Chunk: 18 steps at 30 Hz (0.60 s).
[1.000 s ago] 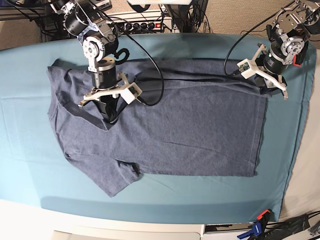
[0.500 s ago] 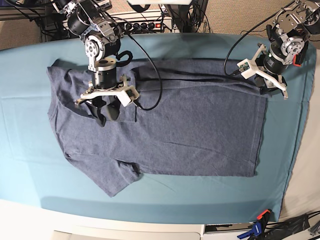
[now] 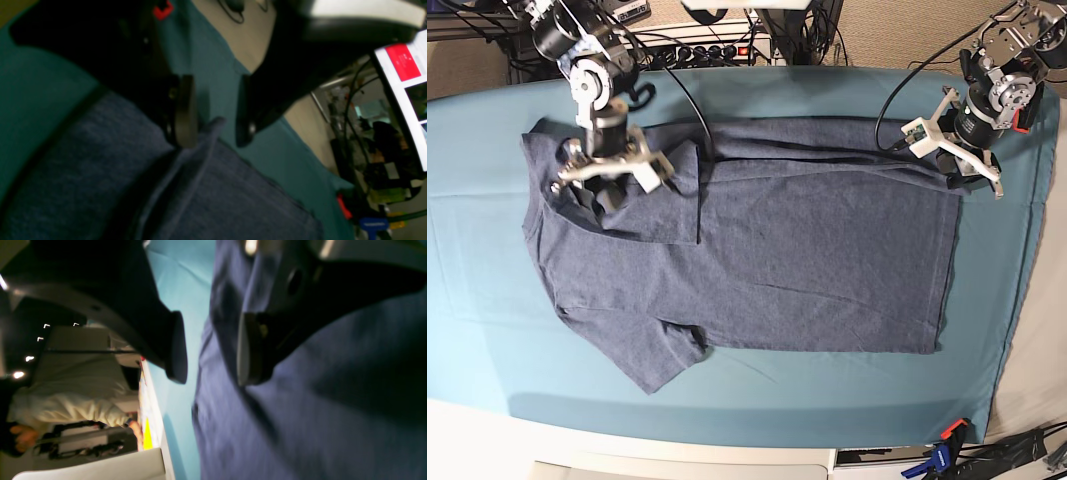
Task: Fold the T-shirt properly
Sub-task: 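Pinch the fabric and drag it back toward the shoulder corner with right gripper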
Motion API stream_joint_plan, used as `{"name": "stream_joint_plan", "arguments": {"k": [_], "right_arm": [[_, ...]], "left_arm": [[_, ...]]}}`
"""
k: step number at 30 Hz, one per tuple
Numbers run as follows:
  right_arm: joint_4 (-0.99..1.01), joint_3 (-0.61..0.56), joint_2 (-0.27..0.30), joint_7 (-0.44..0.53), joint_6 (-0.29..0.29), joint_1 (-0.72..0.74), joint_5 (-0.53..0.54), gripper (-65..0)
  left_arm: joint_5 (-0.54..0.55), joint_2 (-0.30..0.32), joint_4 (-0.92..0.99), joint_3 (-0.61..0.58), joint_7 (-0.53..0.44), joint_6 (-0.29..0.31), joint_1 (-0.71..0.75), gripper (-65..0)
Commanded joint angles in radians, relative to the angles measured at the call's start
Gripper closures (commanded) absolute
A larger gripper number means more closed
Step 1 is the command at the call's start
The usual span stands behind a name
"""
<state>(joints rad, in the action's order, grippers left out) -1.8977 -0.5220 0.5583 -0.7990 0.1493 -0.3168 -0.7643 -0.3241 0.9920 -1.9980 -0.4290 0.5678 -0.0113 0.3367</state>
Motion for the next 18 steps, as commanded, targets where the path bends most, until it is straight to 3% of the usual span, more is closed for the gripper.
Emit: {"name": "stream_joint_plan", "arguments": {"k": [1, 12, 16, 18], "right_arm": [[-0.019, 0.006, 0.032, -0.006, 0.015, -0.018, -0.027, -26.2], [-0.021, 0.006, 0.212, -0.085, 0.014, -0.262, -0.11, -26.2], [-0.021, 0.024, 0.237, -0.09, 0.011, -0.334, -0.107, -26.2], [-0.021, 0.055, 0.236, -0.079, -0.017, -0.352, -0.07, -26.2]], "left_arm": [[-0.013, 0.019, -0.013, 0.008, -0.003, -0.017, -0.007, -21.8], [-0.012, 0.019, -0.013, 0.008, 0.001, -0.016, -0.007, -21.8], [-0.012, 0.019, -0.013, 0.008, 0.001, -0.016, -0.007, -21.8], [-0.012, 0.019, -0.013, 0.008, 0.0, -0.016, -0.007, -21.8]]}}
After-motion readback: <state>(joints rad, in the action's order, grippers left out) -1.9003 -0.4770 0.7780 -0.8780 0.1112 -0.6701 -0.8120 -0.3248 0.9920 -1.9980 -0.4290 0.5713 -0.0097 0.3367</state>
